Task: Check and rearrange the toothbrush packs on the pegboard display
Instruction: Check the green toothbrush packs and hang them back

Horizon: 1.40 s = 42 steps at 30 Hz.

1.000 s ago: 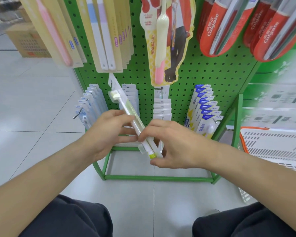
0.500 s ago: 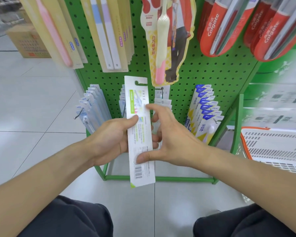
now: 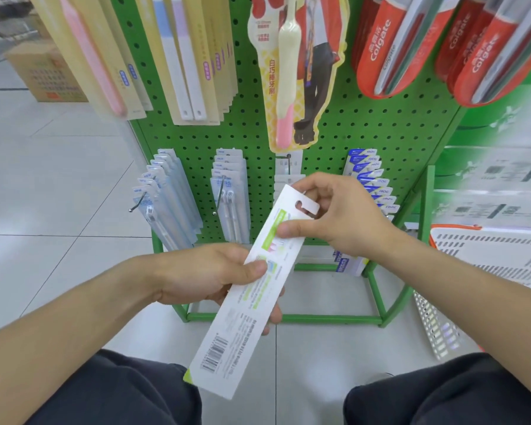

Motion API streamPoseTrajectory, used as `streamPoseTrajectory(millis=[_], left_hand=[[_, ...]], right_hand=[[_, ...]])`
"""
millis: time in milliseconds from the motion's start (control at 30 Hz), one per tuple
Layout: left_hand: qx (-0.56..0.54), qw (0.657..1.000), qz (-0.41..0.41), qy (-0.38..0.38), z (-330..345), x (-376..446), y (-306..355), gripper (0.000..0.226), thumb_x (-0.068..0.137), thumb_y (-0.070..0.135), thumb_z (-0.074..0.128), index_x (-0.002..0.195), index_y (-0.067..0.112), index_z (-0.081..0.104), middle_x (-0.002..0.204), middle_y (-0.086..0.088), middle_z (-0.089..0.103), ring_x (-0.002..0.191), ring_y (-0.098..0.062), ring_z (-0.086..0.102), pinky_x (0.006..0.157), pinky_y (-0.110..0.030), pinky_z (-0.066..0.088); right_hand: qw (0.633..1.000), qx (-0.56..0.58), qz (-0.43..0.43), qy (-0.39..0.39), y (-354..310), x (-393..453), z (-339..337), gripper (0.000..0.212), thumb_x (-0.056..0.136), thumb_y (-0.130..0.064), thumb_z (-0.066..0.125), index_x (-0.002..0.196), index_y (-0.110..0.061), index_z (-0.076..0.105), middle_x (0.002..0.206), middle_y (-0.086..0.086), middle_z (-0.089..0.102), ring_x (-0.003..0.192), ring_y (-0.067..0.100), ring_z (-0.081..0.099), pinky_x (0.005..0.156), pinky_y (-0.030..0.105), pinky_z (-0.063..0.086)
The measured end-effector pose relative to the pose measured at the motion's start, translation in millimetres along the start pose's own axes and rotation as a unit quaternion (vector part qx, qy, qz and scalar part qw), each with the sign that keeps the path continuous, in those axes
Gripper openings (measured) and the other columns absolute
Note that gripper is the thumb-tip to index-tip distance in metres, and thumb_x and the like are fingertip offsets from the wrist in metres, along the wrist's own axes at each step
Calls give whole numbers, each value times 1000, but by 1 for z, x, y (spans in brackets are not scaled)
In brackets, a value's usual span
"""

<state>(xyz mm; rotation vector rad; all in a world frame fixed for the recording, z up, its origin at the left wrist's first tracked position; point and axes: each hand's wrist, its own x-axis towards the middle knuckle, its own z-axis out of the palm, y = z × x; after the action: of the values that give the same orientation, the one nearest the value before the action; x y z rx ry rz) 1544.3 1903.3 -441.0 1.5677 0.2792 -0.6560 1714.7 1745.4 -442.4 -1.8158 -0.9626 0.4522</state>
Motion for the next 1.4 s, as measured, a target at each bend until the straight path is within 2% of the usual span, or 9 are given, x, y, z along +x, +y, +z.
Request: streamPoseTrajectory(millis=[133, 300, 433, 533, 733, 933, 1067, 1267, 1400], left_hand=[[295, 937, 49, 181, -3, 11, -7, 33, 99, 41, 56, 126, 23, 52, 114, 8, 69, 103, -17, 67, 88, -25, 53], [440, 846, 85, 287, 12, 20, -1, 89, 87, 57, 66, 154, 32, 13, 128, 18, 38, 121, -2, 45, 100, -25, 41], [517, 798, 106, 289, 18, 28, -1, 29, 101, 41, 53, 122, 23, 47, 103, 7, 60, 96, -17, 59, 84, -35, 48], [457, 833, 124, 286, 13, 34, -3, 18, 101, 29, 54, 94, 12, 53, 68, 3, 56, 63, -14, 52, 66, -35, 45], [186, 937, 108, 276, -8, 46, -13, 17, 97, 18, 65, 105, 4, 61, 90, -15, 77, 86, -32, 74, 80, -49, 61], [144, 944, 96, 281, -8, 67, -11, 17, 103, 19, 53, 103, 4, 63, 94, -24, 72, 92, -36, 72, 84, -44, 61], [182, 938, 76, 286, -10, 81, -12, 20, 106, 18, 47, 103, 6, 63, 84, -15, 65, 82, -28, 67, 86, -48, 59], [196, 925, 51, 321, -20, 92, -18, 24, 104, 27, 51, 100, 8, 66, 94, -21, 72, 90, -38, 71, 85, -54, 58], [211, 920, 36, 329, -23, 96, -18, 32, 104, 30, 50, 92, 3, 64, 81, -12, 67, 95, -42, 69, 88, -55, 56]], right_hand=[[1000, 21, 19, -2, -2, 0, -11, 18, 84, -16, 80, 98, -8, 73, 79, 9, 77, 65, 37, 73, 61, 49, 62], [998, 40, 57, 2, -10, -5, -11, 29, 92, -5, 66, 118, -15, 60, 65, 10, 72, 55, 25, 73, 51, 25, 55], [984, 140, 100, -35, -16, -8, -2, 14, 97, -14, 64, 103, 0, 63, 72, 19, 68, 66, 36, 74, 61, 40, 63], [979, 157, 115, -63, -18, -6, -3, 24, 98, -22, 64, 94, 2, 62, 74, 19, 69, 67, 35, 73, 61, 40, 63], [995, -78, 47, -26, 9, 3, -12, 7, 92, -21, 73, 93, -14, 70, 64, -4, 68, 58, 15, 67, 52, 25, 49], [983, -182, 7, 32, 19, 13, -9, 7, 89, -32, 76, 87, -25, 77, 71, -13, 64, 58, -7, 54, 58, 5, 38], [976, -213, -2, 41, 22, 20, -8, 9, 85, -36, 79, 82, -27, 77, 74, -11, 66, 63, 1, 54, 70, 21, 39], [973, -187, -28, 129, 21, 37, -13, 6, 91, -20, 68, 95, -18, 72, 81, -9, 66, 61, 3, 54, 64, 19, 46], [953, -275, -27, 125, 18, 65, -16, 27, 97, -11, 55, 120, -10, 69, 113, 5, 69, 93, 17, 65, 81, 21, 45]])
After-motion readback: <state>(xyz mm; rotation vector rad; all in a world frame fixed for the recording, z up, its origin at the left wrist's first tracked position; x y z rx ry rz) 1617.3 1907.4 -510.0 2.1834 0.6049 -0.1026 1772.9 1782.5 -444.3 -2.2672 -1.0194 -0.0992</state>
